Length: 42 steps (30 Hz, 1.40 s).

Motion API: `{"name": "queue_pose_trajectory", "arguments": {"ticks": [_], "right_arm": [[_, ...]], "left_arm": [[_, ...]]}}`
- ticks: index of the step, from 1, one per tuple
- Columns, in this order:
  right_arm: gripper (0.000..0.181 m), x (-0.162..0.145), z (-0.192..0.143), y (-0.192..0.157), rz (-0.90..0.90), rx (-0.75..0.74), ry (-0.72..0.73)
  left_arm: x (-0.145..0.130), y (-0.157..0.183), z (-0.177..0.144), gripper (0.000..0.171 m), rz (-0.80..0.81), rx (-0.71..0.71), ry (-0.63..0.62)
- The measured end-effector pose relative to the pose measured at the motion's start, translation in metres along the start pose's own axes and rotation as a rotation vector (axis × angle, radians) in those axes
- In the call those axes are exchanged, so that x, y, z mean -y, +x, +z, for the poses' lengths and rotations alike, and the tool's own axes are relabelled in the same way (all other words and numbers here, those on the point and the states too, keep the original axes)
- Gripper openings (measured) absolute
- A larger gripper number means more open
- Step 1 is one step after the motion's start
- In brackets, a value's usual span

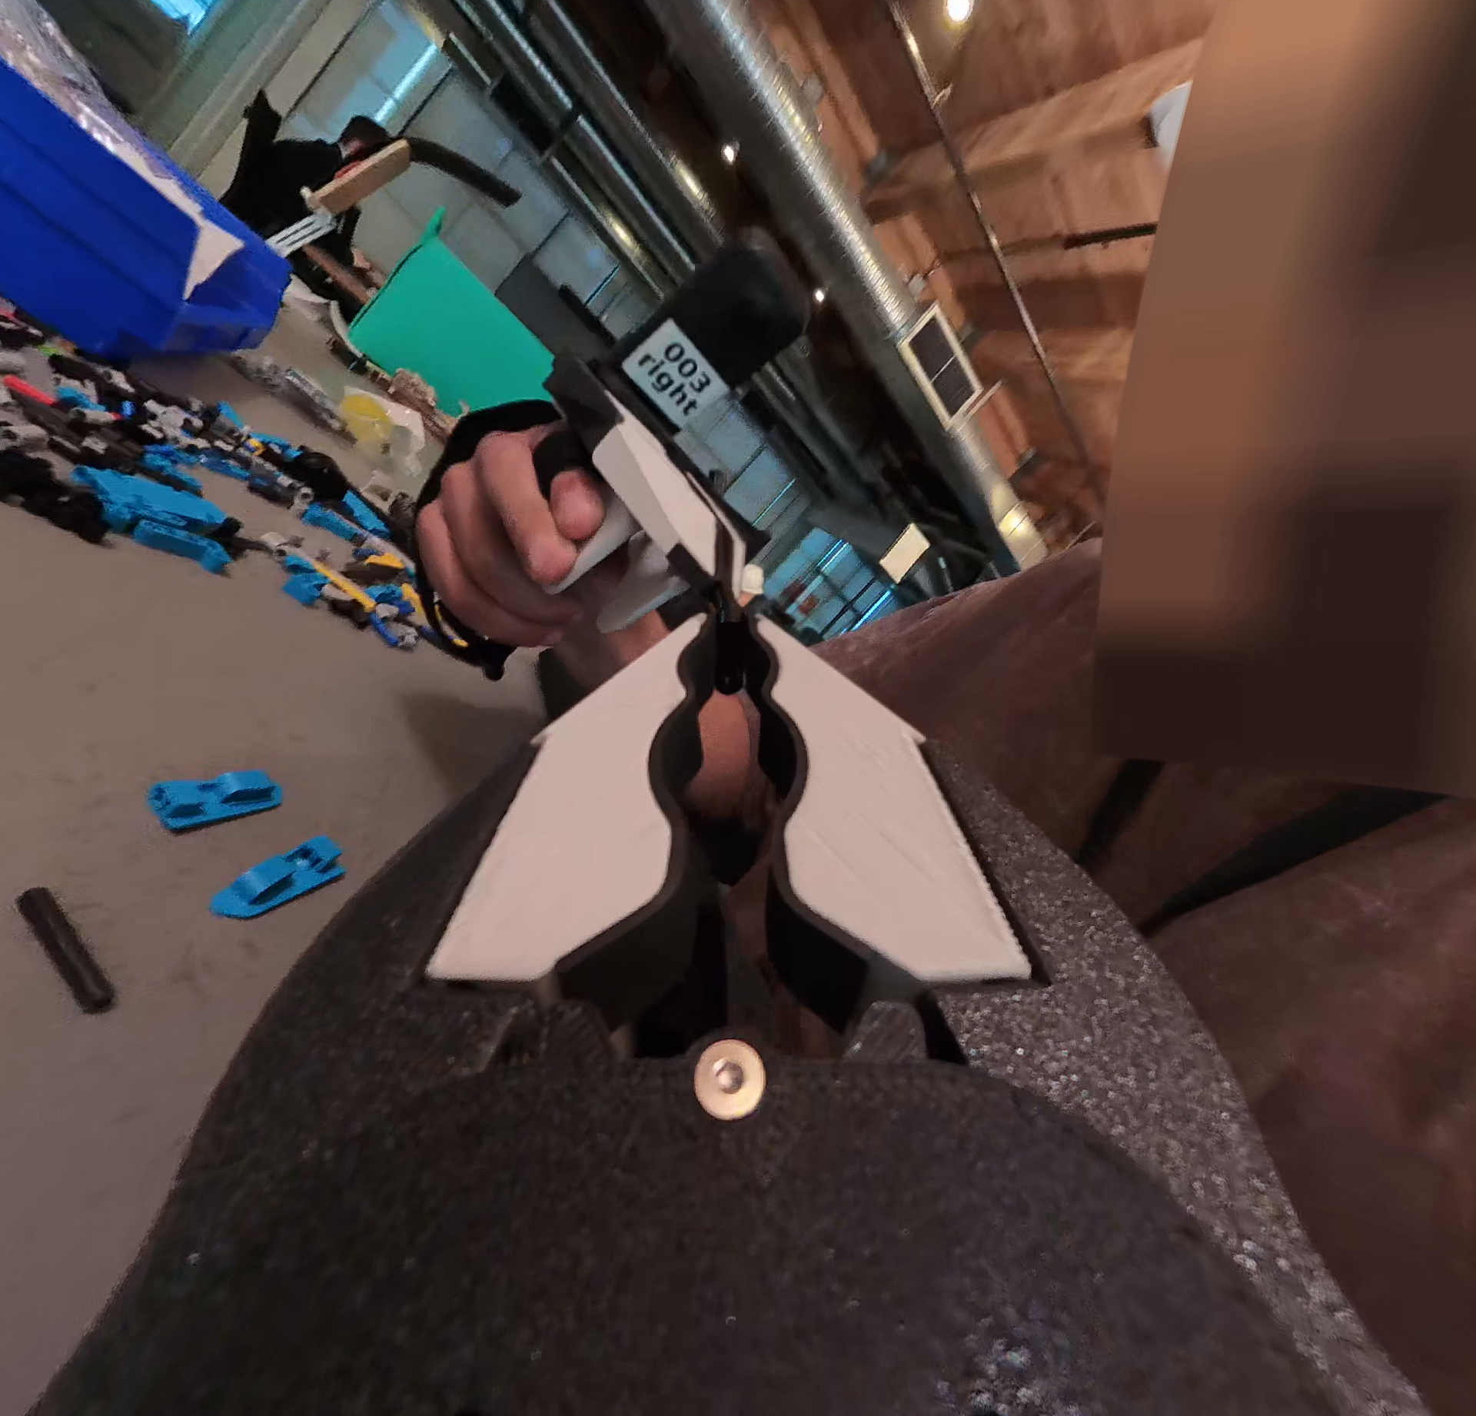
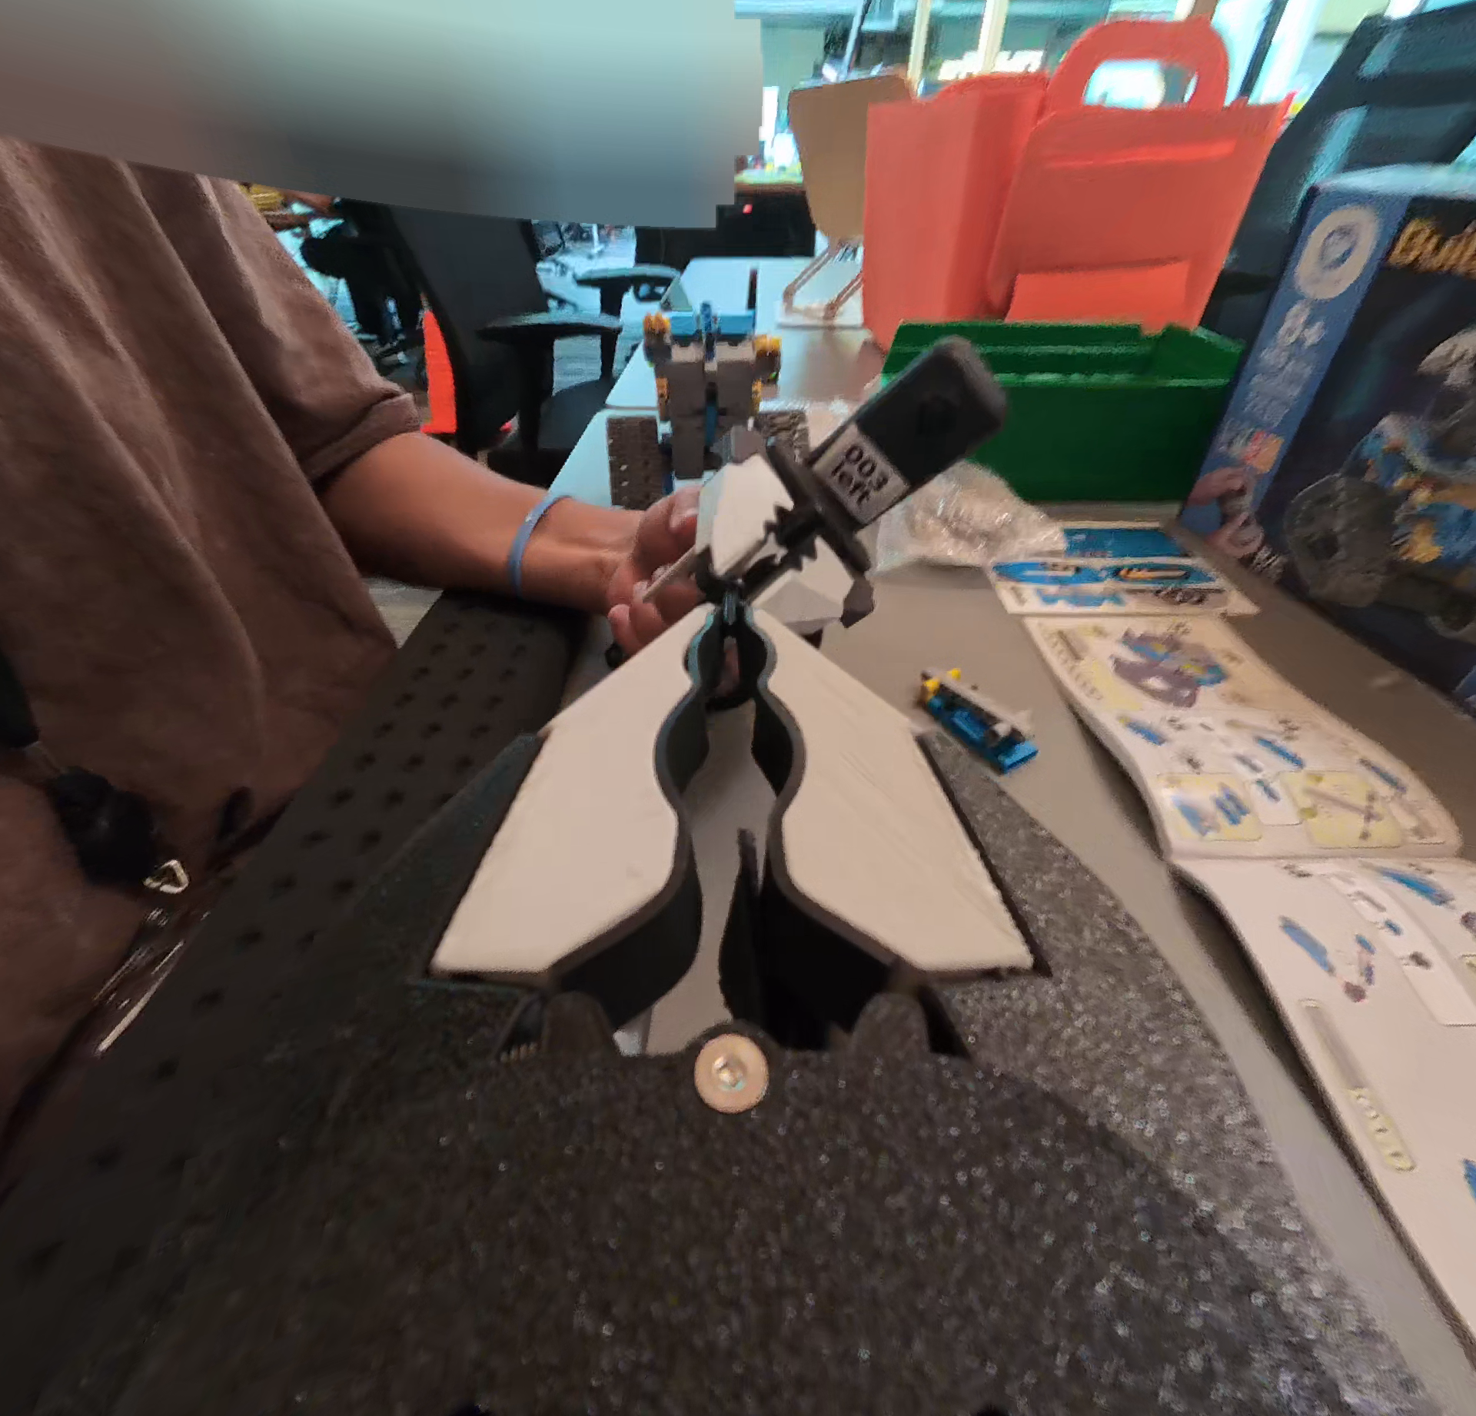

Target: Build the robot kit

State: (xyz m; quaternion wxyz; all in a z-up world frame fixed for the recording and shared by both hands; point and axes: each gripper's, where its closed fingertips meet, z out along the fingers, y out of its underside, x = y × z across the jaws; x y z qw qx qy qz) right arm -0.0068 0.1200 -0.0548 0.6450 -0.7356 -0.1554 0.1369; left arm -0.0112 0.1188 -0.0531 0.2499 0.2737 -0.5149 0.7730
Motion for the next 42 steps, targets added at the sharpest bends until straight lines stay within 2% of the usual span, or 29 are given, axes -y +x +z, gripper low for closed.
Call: {"name": "queue_pose_trajectory", "arguments": {"ticks": [5,9,19,26,30,33,37,42], "right_arm": [[0.003,-0.010,0.001,0.002,0.001,-0.011,-0.044],[0.003,-0.011,0.001,0.006,0.008,-0.023,-0.044],[0.009,-0.007,-0.010,0.026,0.111,-0.078,0.061],[0.009,0.000,-0.014,0.035,0.160,-0.118,0.134],[0.015,0.001,-0.017,0.049,0.191,-0.201,0.166],[0.023,-0.001,-0.020,0.057,0.178,-0.260,0.156],[0.037,-0.015,-0.018,0.073,0.035,-0.459,0.033],[0.050,-0.025,0.009,0.079,-0.117,-0.680,-0.114]], "left_arm": [[-0.005,-0.009,0.002,0.005,0.019,0.061,-0.032],[-0.001,-0.012,0.002,0.005,0.011,0.068,-0.011],[0.015,-0.014,-0.007,0.006,0.034,0.097,0.071],[0.013,-0.031,-0.007,0.006,0.108,0.245,0.054],[0.019,-0.039,-0.010,0.006,0.199,0.348,0.073],[0.027,-0.045,-0.019,0.006,0.205,0.399,0.119],[0.035,-0.050,-0.028,0.006,0.154,0.417,0.183],[0.044,-0.055,-0.036,0.006,0.060,0.396,0.279]]}}
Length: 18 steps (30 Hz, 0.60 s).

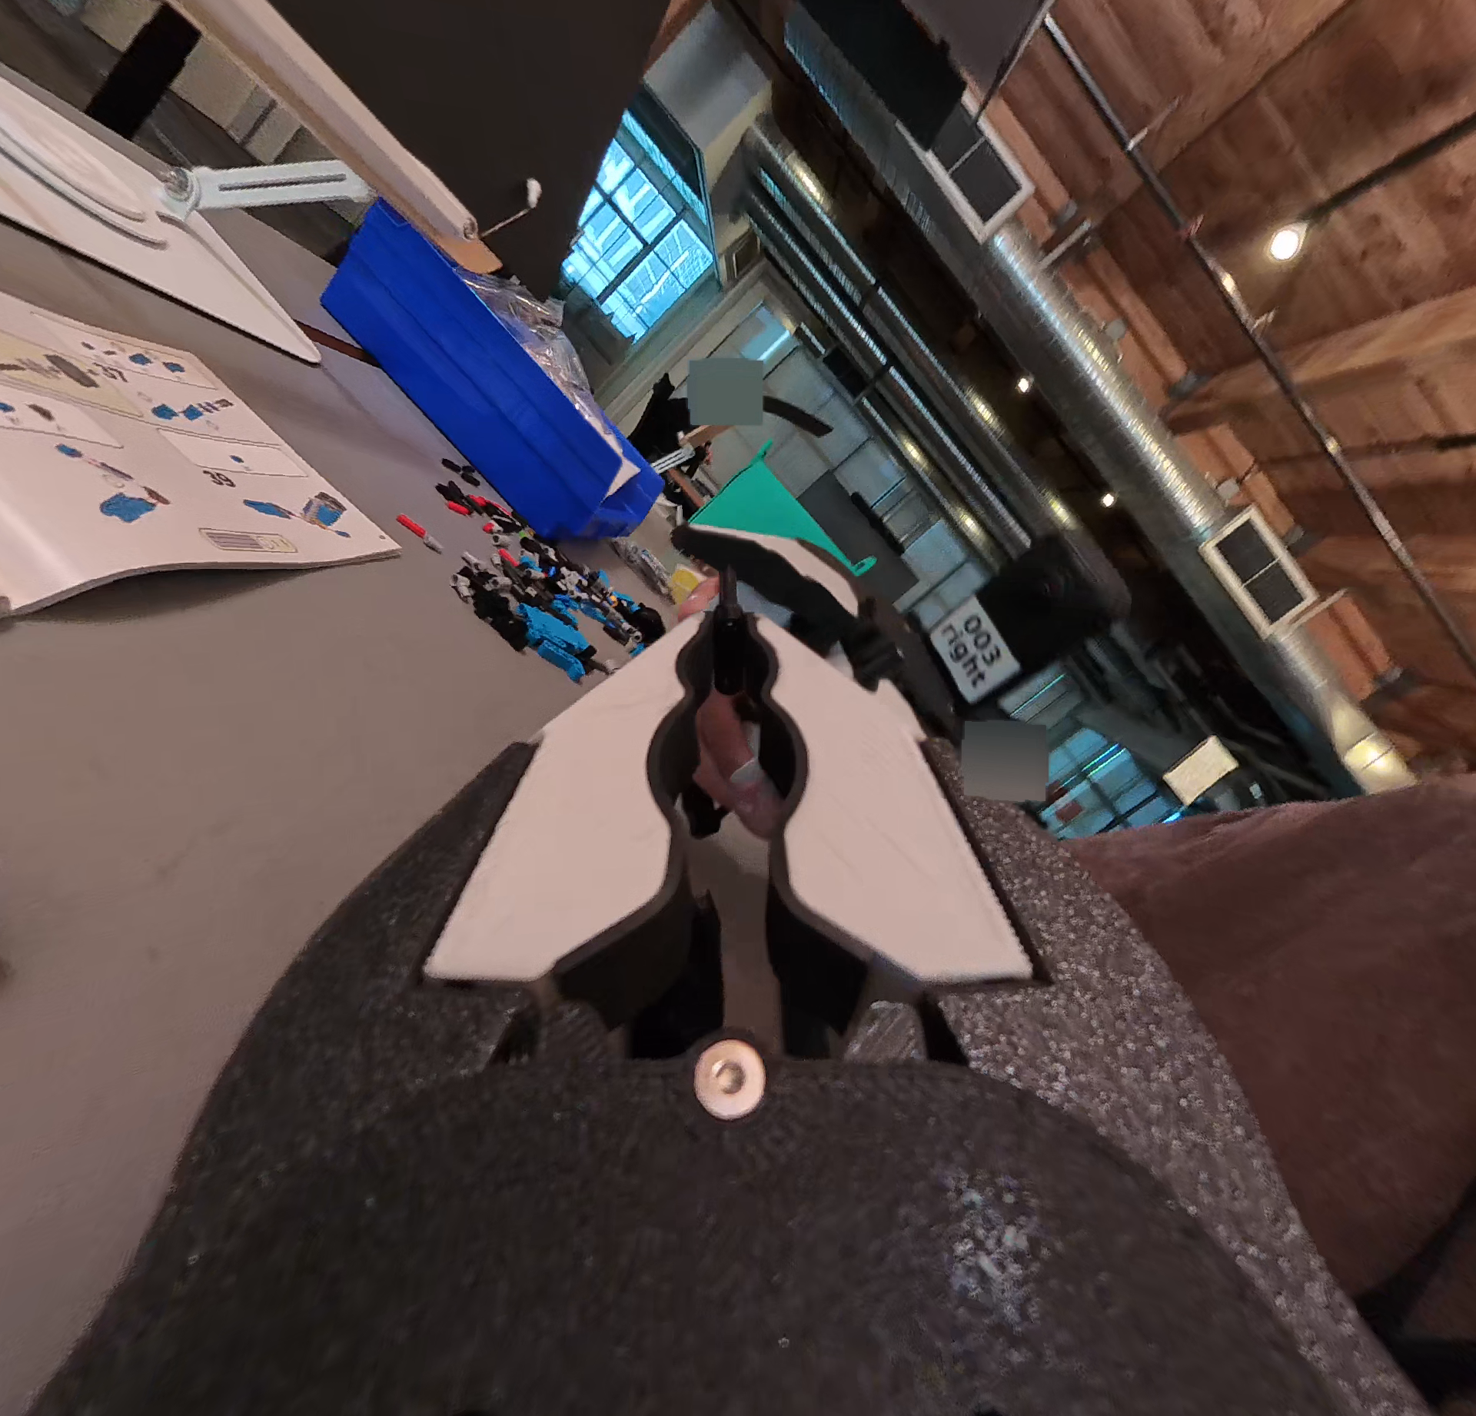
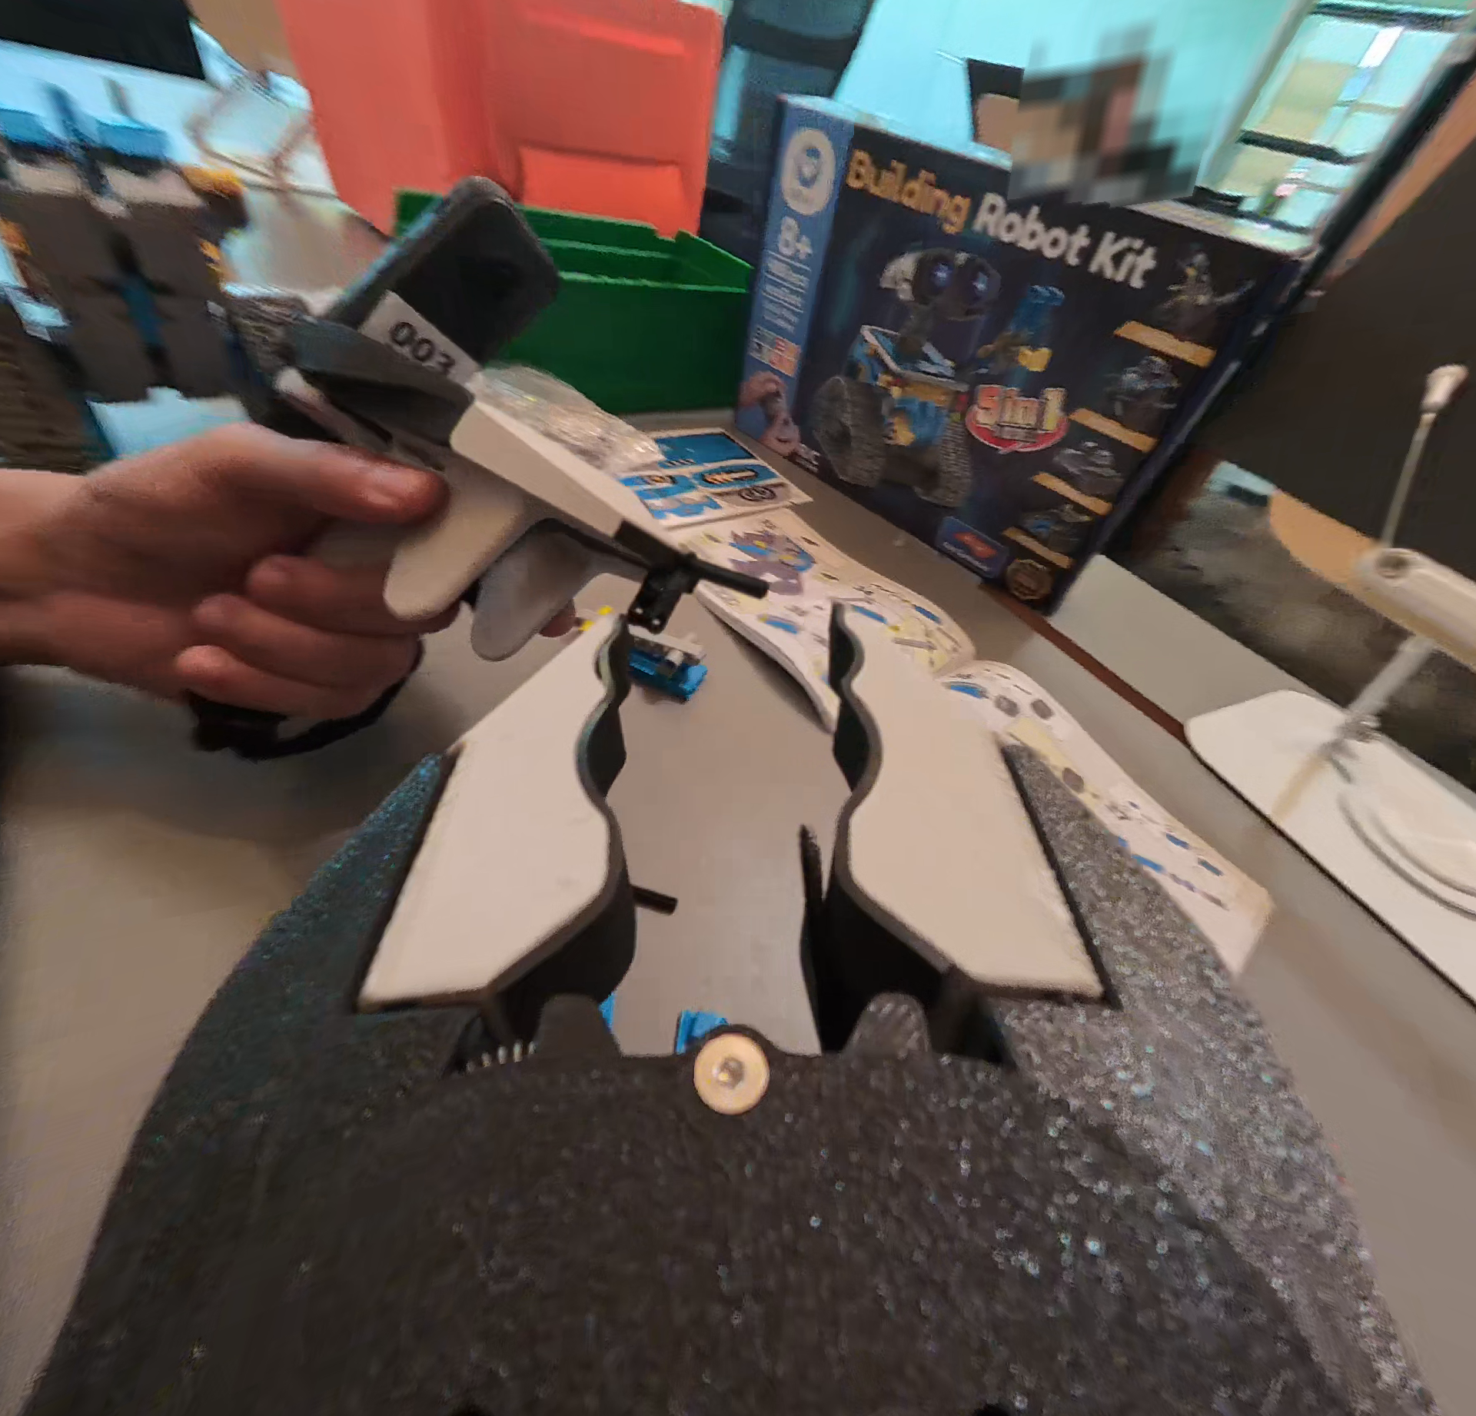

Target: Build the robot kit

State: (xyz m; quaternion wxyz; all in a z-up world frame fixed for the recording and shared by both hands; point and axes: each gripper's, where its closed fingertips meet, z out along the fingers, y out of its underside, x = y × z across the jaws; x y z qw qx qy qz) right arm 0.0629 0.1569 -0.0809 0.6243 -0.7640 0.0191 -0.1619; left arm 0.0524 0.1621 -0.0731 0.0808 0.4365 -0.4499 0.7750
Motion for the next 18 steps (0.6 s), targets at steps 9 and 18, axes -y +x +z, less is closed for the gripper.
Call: {"name": "queue_pose_trajectory", "arguments": {"ticks": [9,18], "right_arm": [[0.038,0.005,0.019,-0.004,-0.163,-0.203,-0.053],[0.035,0.005,0.019,-0.004,-0.090,-0.156,-0.043]], "left_arm": [[0.007,-0.007,-0.005,0.005,-0.178,-0.050,0.078],[0.006,-0.006,-0.004,0.004,-0.133,-0.023,0.069]]}}
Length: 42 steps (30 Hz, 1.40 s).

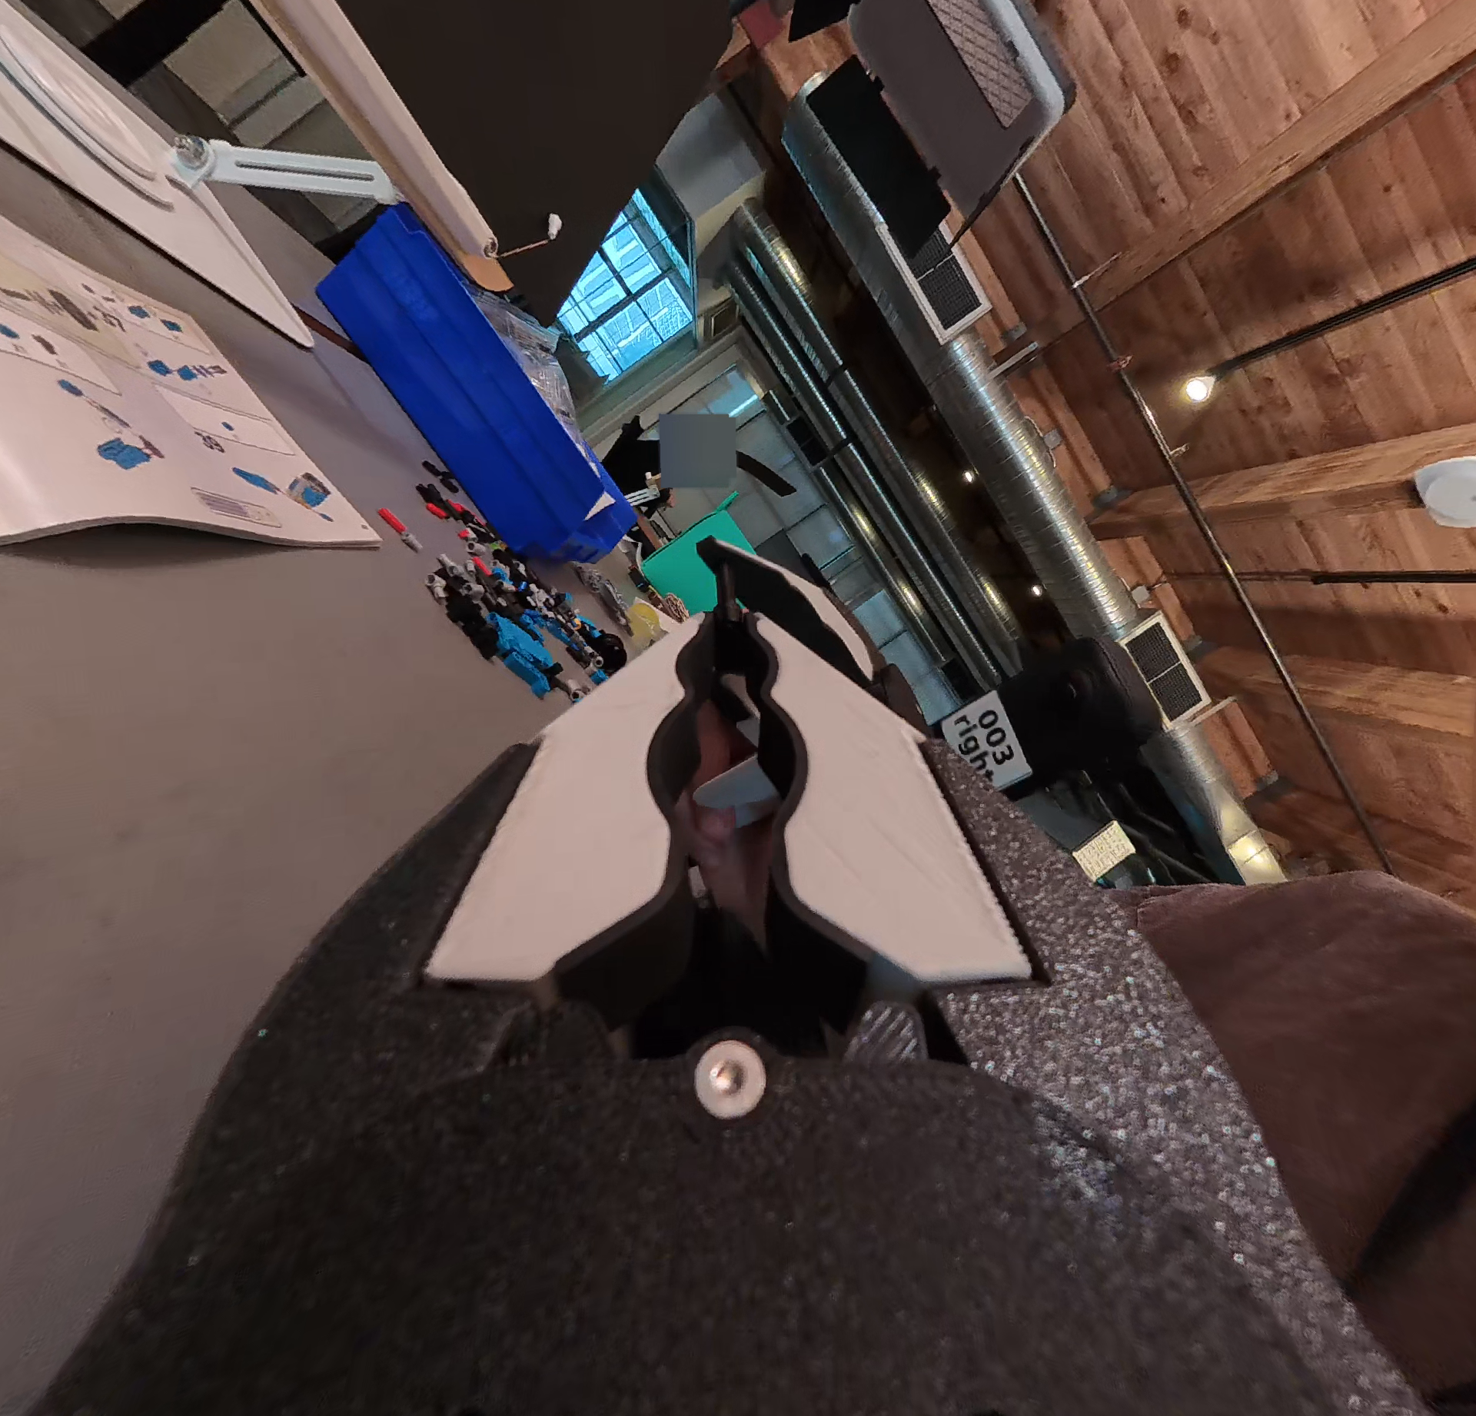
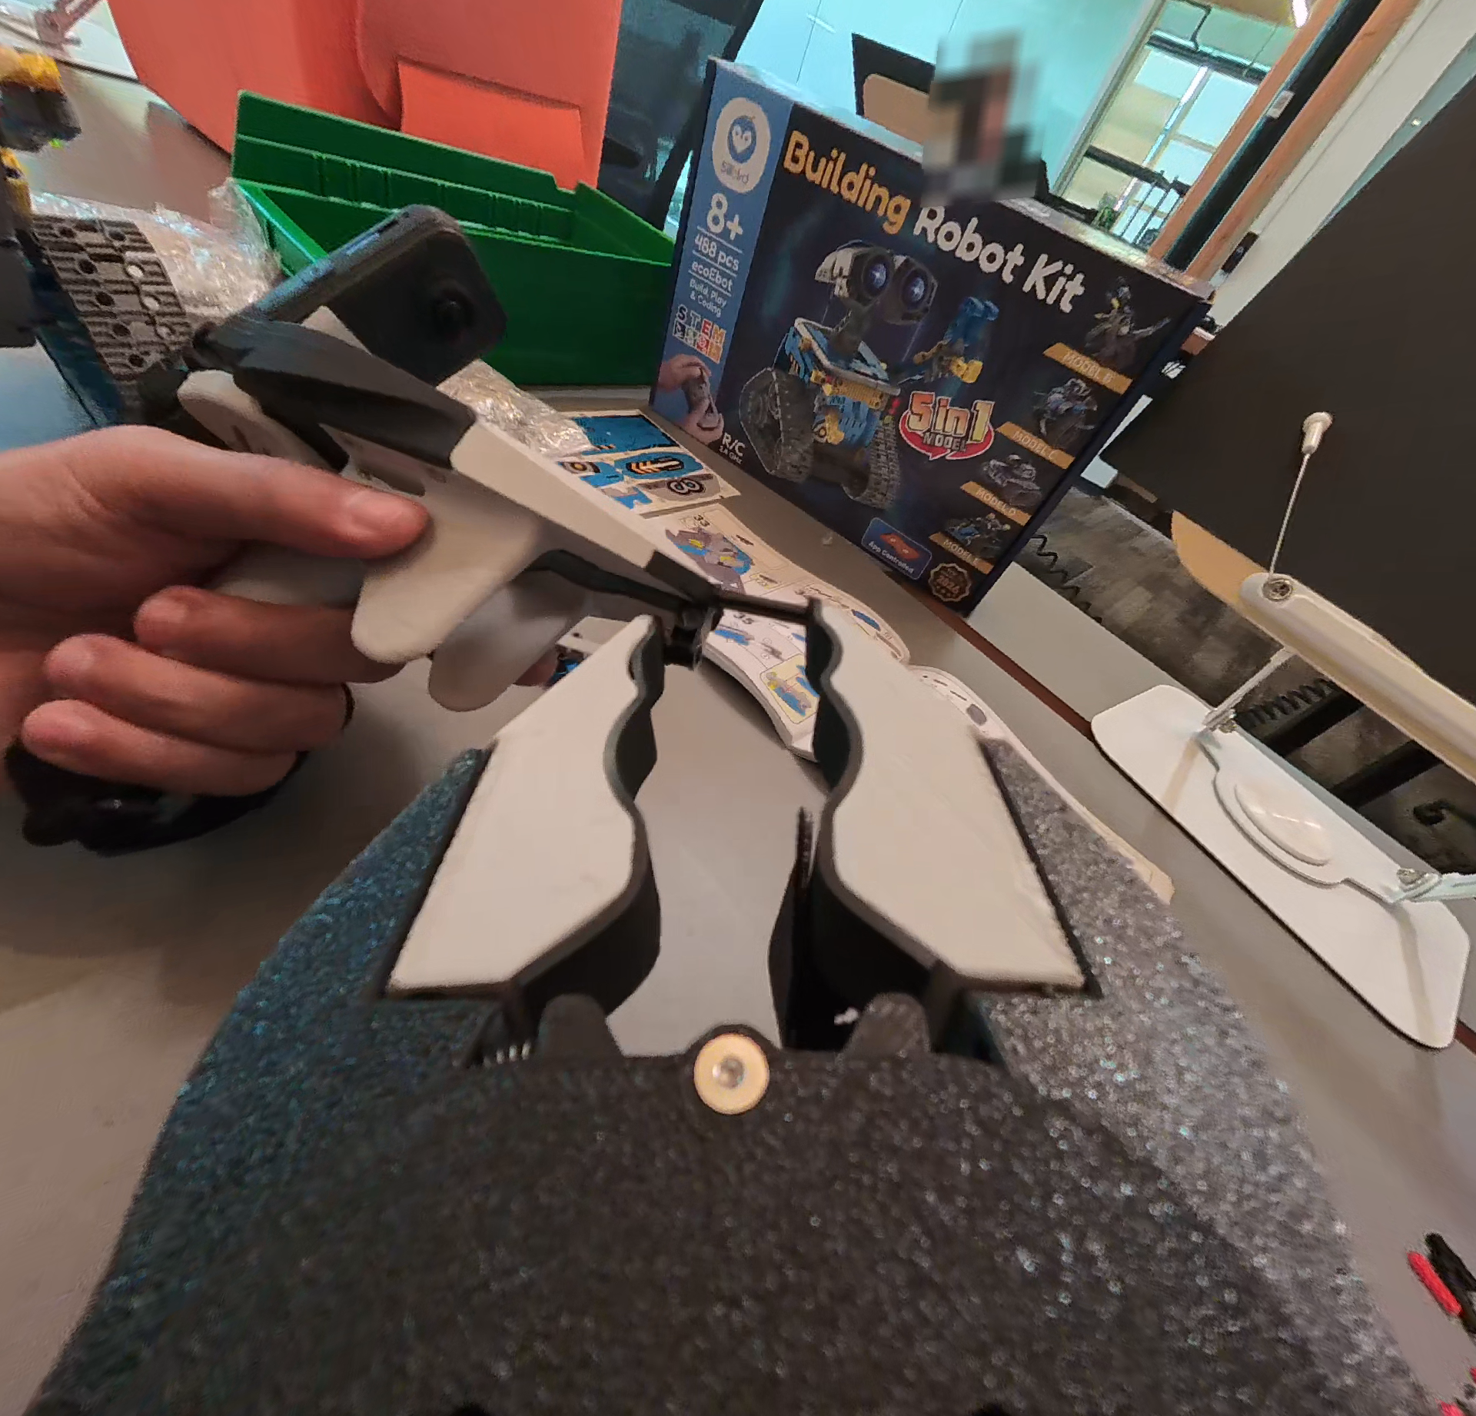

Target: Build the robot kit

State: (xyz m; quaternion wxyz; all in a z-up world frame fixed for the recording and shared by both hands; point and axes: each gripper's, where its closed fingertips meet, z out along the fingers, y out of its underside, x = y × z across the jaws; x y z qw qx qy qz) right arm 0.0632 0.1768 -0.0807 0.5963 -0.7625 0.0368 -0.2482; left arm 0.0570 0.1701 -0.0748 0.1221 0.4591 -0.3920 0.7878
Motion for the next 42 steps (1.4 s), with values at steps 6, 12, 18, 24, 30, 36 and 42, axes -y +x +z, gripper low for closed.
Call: {"name": "queue_pose_trajectory", "arguments": {"ticks": [6,12,18,24,30,36,42], "right_arm": [[0.012,-0.001,0.000,-0.009,-0.080,-0.015,-0.008],[0.014,-0.002,0.002,-0.005,-0.037,-0.002,-0.014],[0.026,0.000,-0.002,0.001,0.035,0.007,0.010],[0.039,-0.006,0.008,-0.010,-0.041,-0.029,-0.037],[0.008,0.005,-0.002,-0.002,-0.059,-0.044,0.025],[0.008,-0.004,-0.010,-0.002,0.057,0.192,0.026],[0.033,-0.013,-0.019,-0.005,0.029,0.251,0.003]], "left_arm": [[-0.005,0.000,0.004,0.005,0.034,0.018,-0.025],[-0.003,-0.003,0.006,0.004,0.038,0.030,-0.032],[0.004,-0.008,0.002,0.005,-0.057,0.002,0.016],[0.014,-0.006,0.001,0.006,-0.244,-0.108,0.110],[0.010,0.001,0.003,0.006,-0.216,-0.126,0.076],[-0.003,-0.002,0.006,0.006,-0.189,-0.091,-0.029],[-0.002,-0.009,0.004,0.005,-0.109,-0.020,-0.030]]}}
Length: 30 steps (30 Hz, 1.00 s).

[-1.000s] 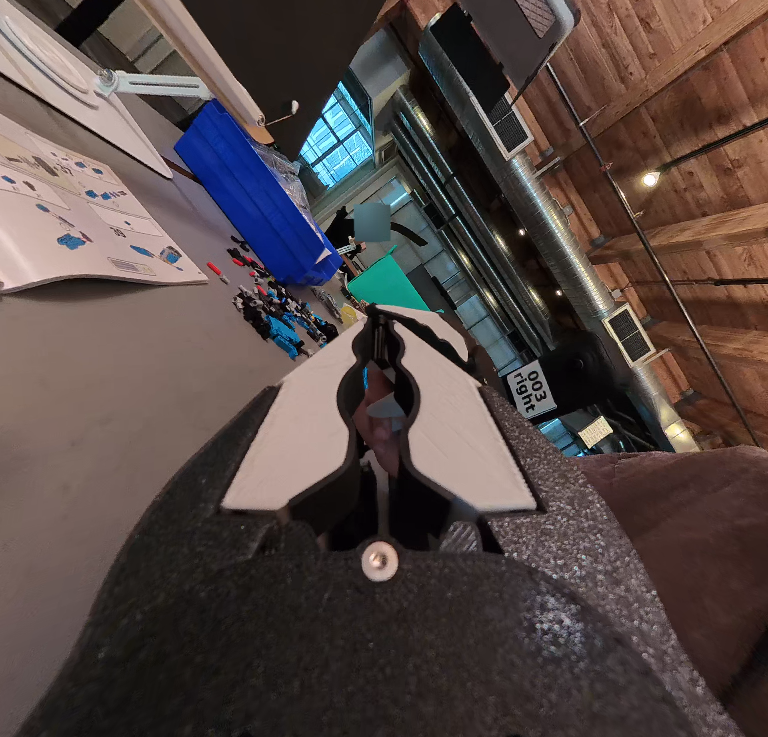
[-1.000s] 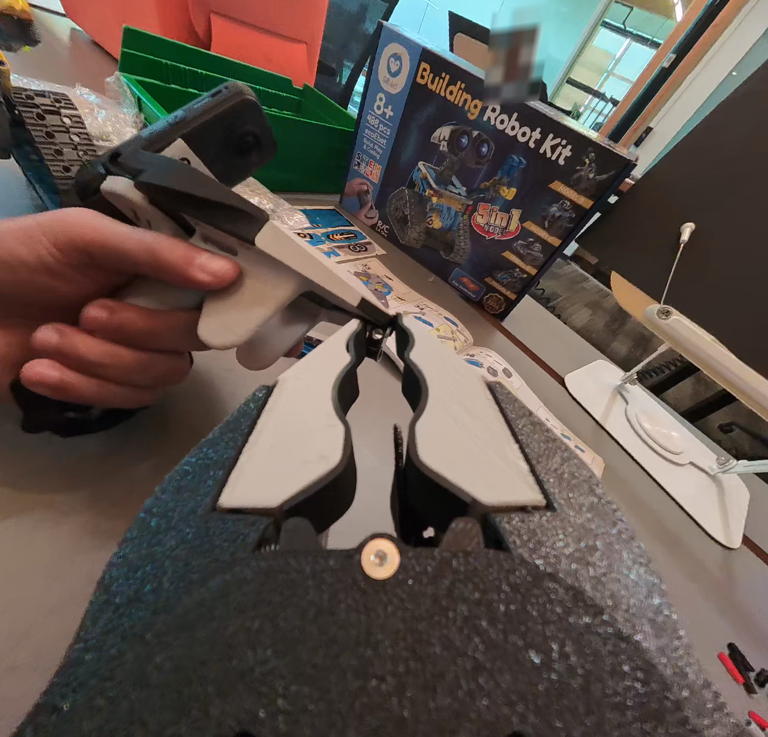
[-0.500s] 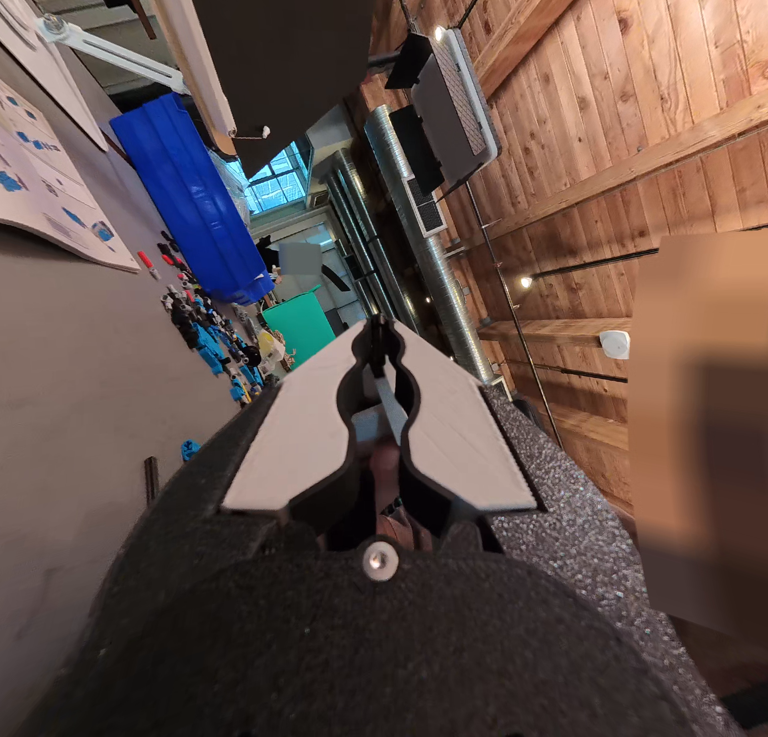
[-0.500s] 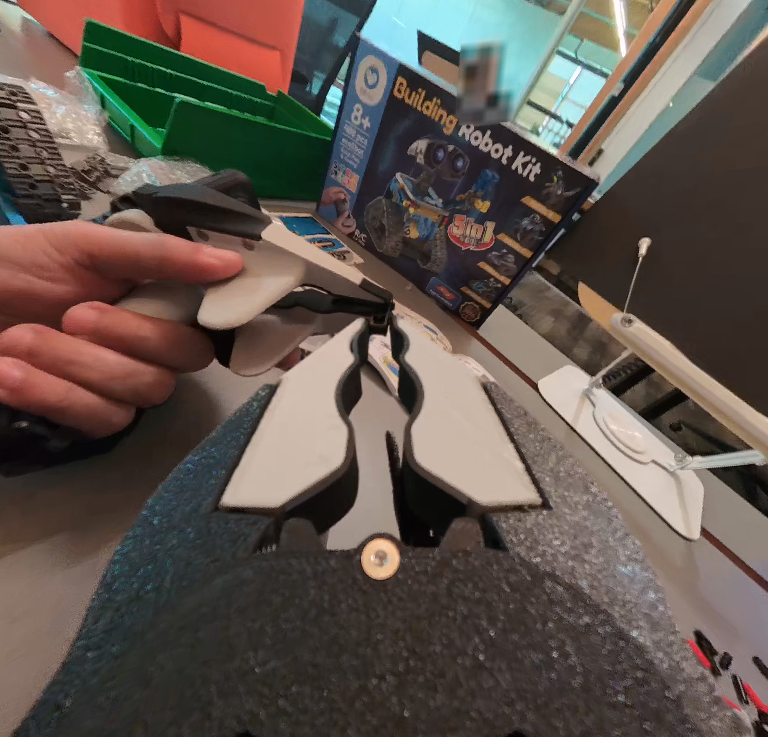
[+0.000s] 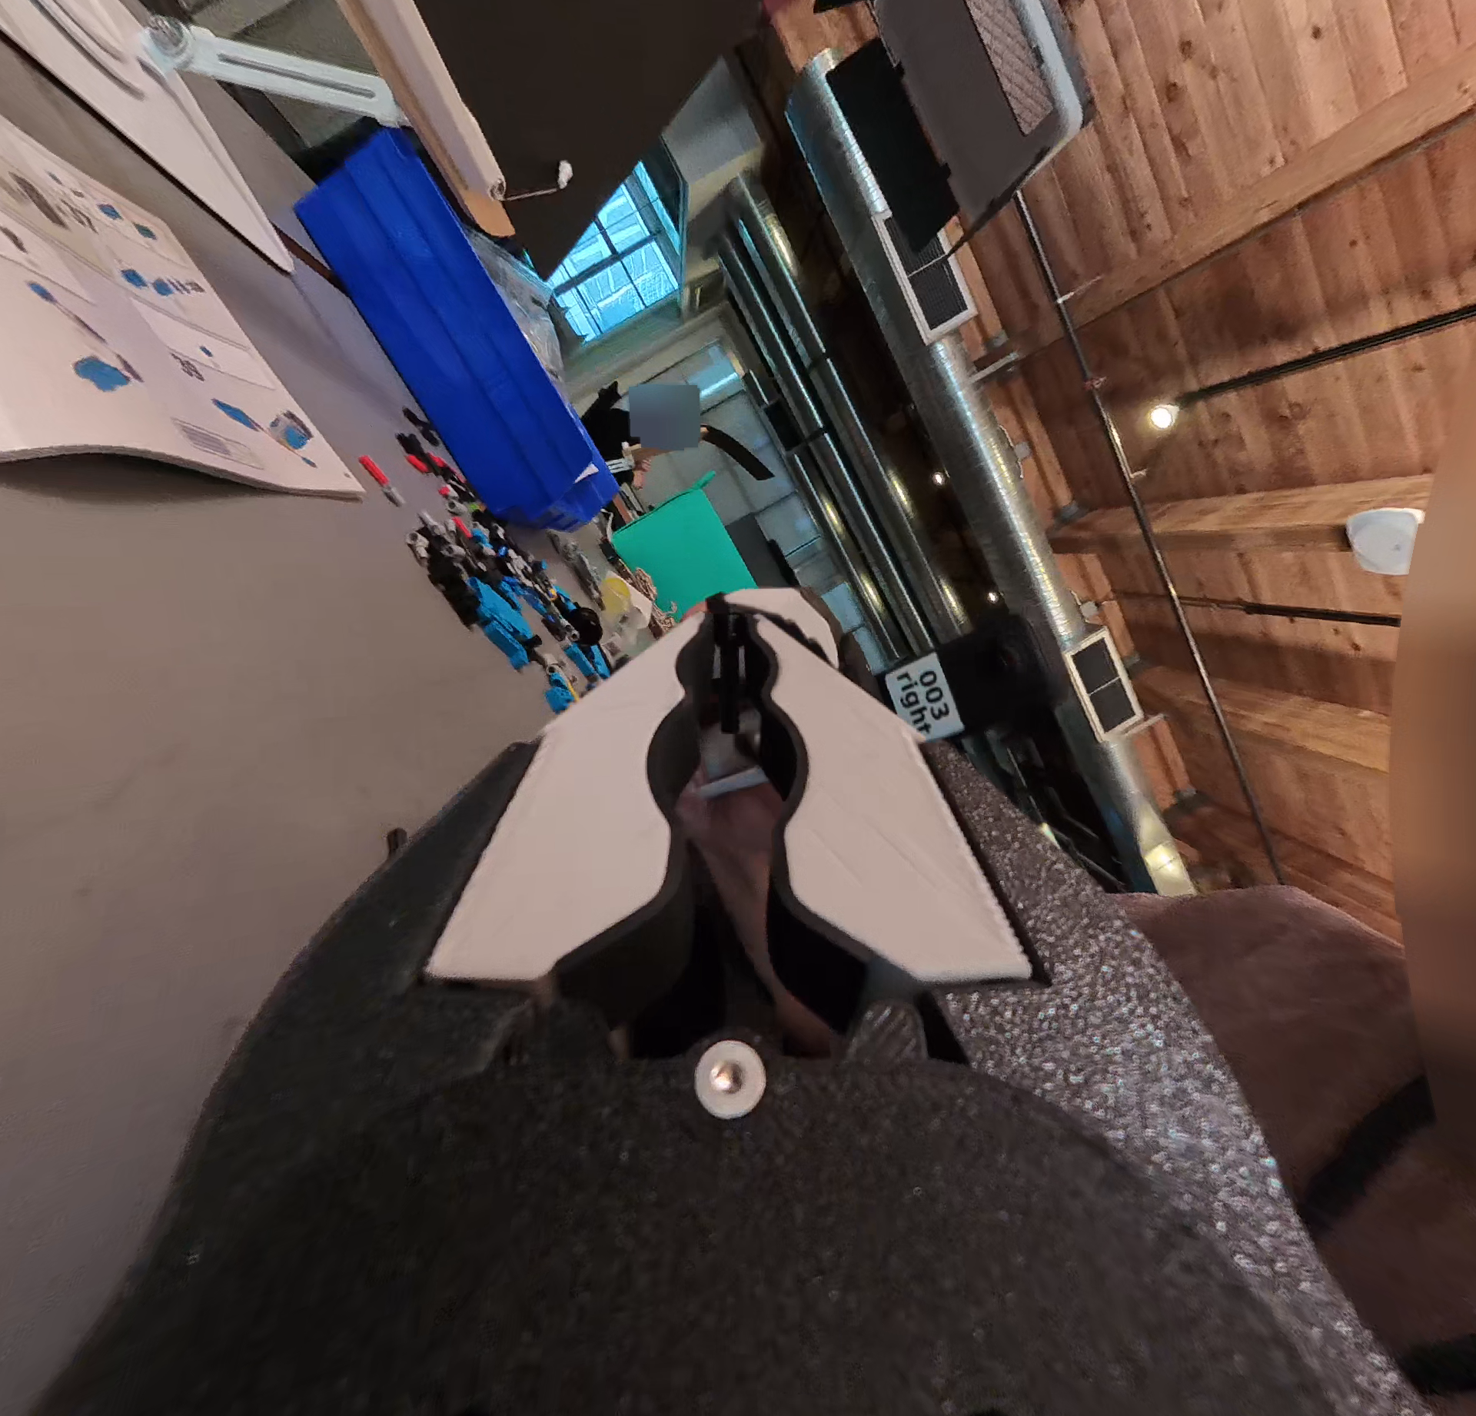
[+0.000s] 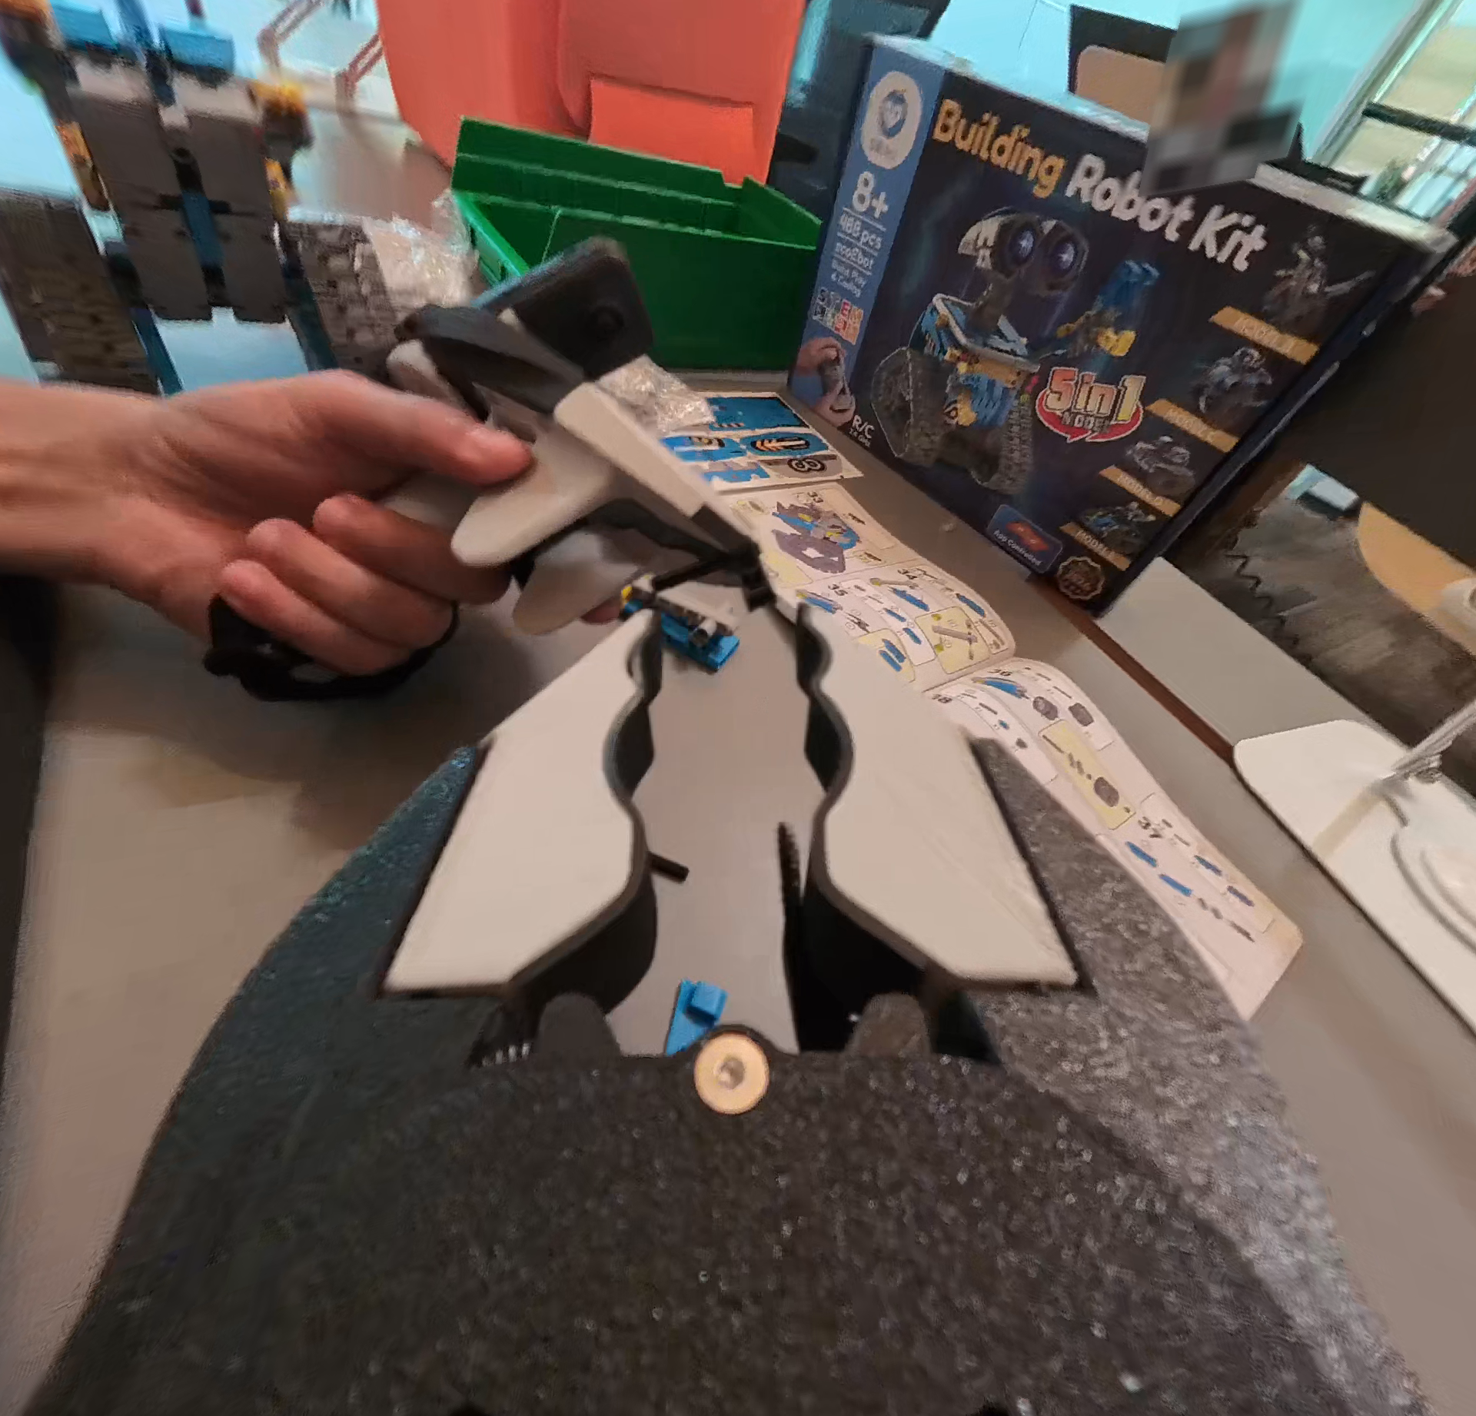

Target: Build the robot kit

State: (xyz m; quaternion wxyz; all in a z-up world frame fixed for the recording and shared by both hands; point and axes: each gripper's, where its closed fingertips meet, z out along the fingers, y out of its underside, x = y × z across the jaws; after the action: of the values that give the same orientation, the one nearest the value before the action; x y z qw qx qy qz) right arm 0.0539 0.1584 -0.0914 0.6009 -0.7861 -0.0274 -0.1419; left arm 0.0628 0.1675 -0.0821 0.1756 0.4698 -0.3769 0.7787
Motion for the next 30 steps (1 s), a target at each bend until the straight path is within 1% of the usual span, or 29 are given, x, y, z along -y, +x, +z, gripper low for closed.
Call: {"name": "queue_pose_trajectory", "arguments": {"ticks": [3,5,8,11,14,18,19,21,22,24,25,26,27,28,30], "right_arm": [[0.044,-0.006,0.007,-0.003,-0.095,-0.047,-0.054],[0.045,-0.007,0.012,-0.007,-0.147,-0.062,-0.081],[0.035,-0.009,0.014,-0.005,-0.193,-0.098,-0.115],[0.034,-0.012,0.014,-0.005,-0.152,-0.070,-0.141],[0.032,-0.008,0.012,-0.007,-0.129,-0.040,-0.130],[0.030,-0.010,0.012,-0.006,-0.159,-0.044,-0.149],[0.006,-0.009,0.010,0.003,-0.174,-0.101,-0.147],[0.007,-0.008,0.008,0.002,-0.160,-0.077,-0.141],[0.007,-0.009,0.008,0.002,-0.188,-0.083,-0.140],[0.007,-0.011,0.008,0.002,-0.170,-0.085,-0.151],[0.008,-0.011,0.009,0.002,-0.146,-0.083,-0.139],[0.013,-0.010,0.008,0.001,-0.140,-0.079,-0.133],[0.030,-0.011,0.008,-0.001,-0.144,-0.070,-0.137],[0.042,-0.012,0.009,0.000,-0.135,-0.077,-0.148],[0.053,-0.013,0.014,-0.004,-0.084,-0.061,-0.153]], "left_arm": [[-0.004,-0.002,0.002,0.005,-0.002,0.006,-0.018],[-0.009,-0.002,0.005,0.005,0.015,0.021,-0.038],[-0.013,-0.003,0.007,0.006,0.047,0.044,-0.057],[-0.014,-0.005,0.007,0.006,0.093,0.073,-0.063],[-0.015,0.000,0.008,0.006,0.150,0.077,-0.066],[-0.017,-0.001,0.007,0.006,0.165,0.087,-0.078],[-0.019,0.000,0.007,0.006,0.173,0.082,-0.086],[-0.019,0.001,0.008,0.005,0.202,0.093,-0.083],[-0.020,0.001,0.008,0.005,0.211,0.102,-0.082],[-0.020,-0.001,0.008,0.006,0.197,0.105,-0.079],[-0.018,-0.002,0.008,0.005,0.182,0.102,-0.072],[-0.015,-0.004,0.007,0.005,0.174,0.111,-0.057],[-0.011,-0.005,0.004,0.005,0.168,0.118,-0.038],[-0.008,-0.005,0.003,0.006,0.152,0.111,-0.021],[-0.010,-0.005,0.003,0.005,0.112,0.092,-0.016]]}}
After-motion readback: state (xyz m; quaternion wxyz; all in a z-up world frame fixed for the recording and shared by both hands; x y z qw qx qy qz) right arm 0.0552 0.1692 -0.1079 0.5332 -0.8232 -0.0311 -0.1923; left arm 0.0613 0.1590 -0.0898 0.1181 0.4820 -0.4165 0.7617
